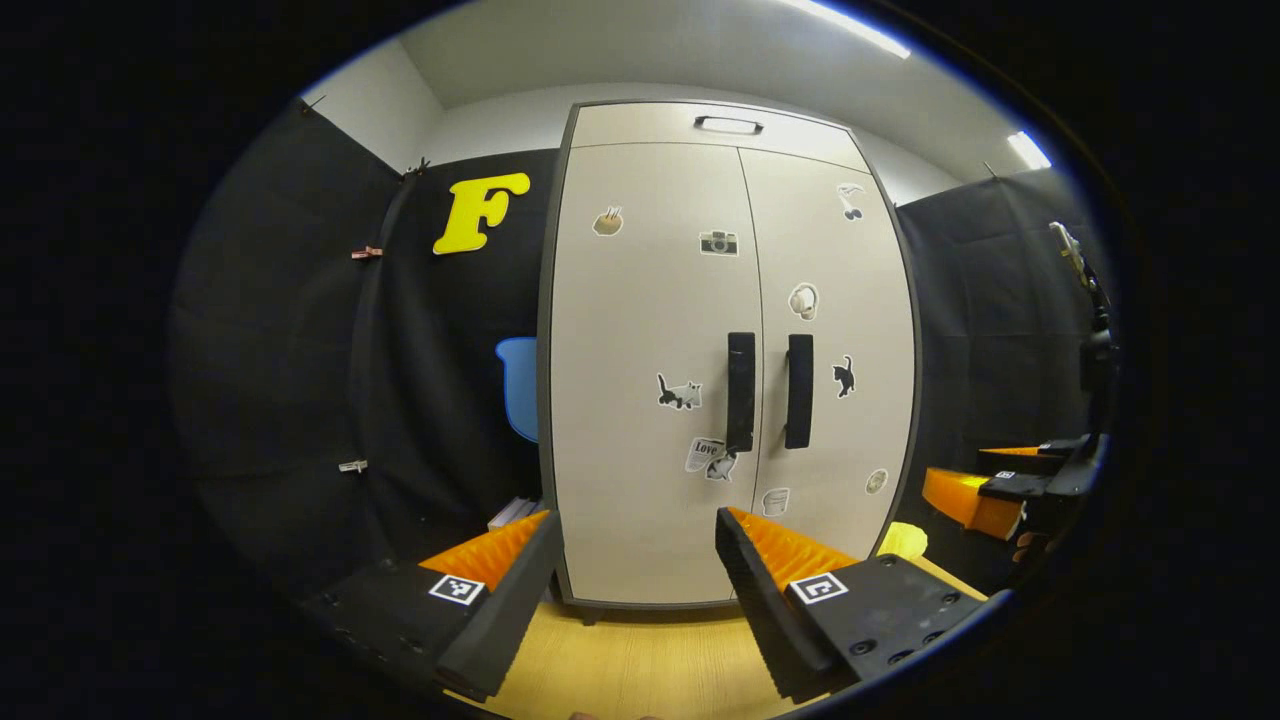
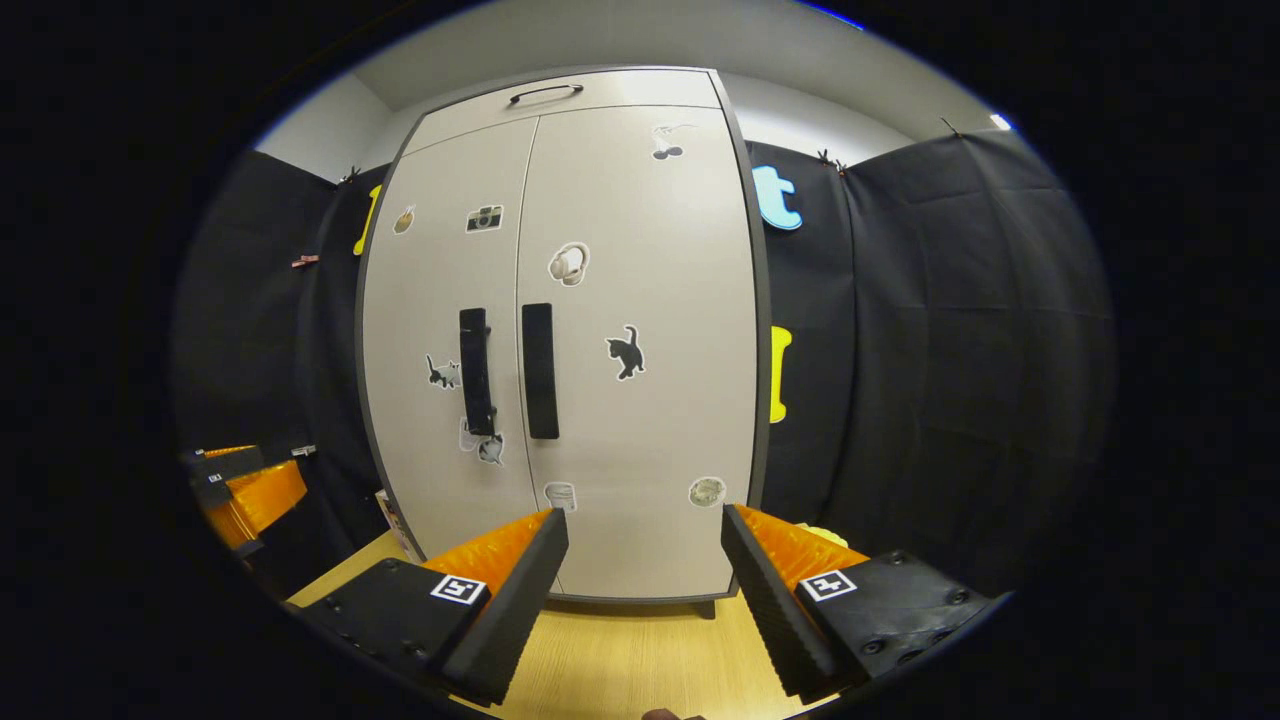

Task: Open the right door of the double-door shoe cabinet with the right hand, and open the left door with the left hand.

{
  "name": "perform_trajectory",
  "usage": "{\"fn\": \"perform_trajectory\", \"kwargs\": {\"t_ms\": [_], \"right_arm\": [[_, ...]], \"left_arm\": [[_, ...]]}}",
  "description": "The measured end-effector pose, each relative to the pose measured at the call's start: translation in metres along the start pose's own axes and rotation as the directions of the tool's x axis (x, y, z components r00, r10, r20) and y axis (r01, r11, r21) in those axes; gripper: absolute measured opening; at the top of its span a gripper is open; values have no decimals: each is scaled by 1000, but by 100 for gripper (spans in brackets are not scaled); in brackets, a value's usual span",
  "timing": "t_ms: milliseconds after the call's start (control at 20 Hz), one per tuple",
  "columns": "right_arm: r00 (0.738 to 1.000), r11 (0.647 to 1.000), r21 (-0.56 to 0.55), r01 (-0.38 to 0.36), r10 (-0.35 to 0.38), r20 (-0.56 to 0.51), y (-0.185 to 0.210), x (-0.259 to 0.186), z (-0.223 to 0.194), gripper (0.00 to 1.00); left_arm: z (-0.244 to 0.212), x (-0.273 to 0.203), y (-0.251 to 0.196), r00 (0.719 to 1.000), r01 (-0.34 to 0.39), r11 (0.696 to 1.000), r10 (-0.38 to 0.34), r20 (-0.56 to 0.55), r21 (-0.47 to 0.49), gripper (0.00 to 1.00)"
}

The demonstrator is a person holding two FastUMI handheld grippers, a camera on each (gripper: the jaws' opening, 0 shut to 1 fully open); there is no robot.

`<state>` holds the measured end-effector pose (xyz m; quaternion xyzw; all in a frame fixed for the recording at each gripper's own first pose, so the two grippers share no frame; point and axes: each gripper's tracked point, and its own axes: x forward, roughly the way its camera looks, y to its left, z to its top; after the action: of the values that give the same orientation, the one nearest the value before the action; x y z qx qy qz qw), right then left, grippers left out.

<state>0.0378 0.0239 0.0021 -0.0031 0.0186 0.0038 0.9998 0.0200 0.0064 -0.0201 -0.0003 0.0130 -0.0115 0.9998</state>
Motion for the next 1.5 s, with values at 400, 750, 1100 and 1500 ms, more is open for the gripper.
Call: {"fn": "perform_trajectory", "kwargs": {"t_ms": [400, 750, 1100, 1500], "right_arm": [[998, 998, 14, -61, 61, 5, 33, 42, 24, 98], [993, 995, -26, -96, 97, 62, 66, 89, 57, 98], [992, 998, -9, -58, 59, 109, 76, 140, 75, 98], [996, 997, -4, -76, 76, 50, 96, 171, 64, 97]], "left_arm": [[-5, 3, 6, 1000, -7, 1000, 7, -18, -5, 95], [-10, 1, 25, 999, -46, 998, 45, -28, -49, 95], [-20, -6, 48, 994, -97, 993, 94, -48, -63, 95], [-30, -13, 68, 988, -141, 987, 135, -80, -78, 95]]}}
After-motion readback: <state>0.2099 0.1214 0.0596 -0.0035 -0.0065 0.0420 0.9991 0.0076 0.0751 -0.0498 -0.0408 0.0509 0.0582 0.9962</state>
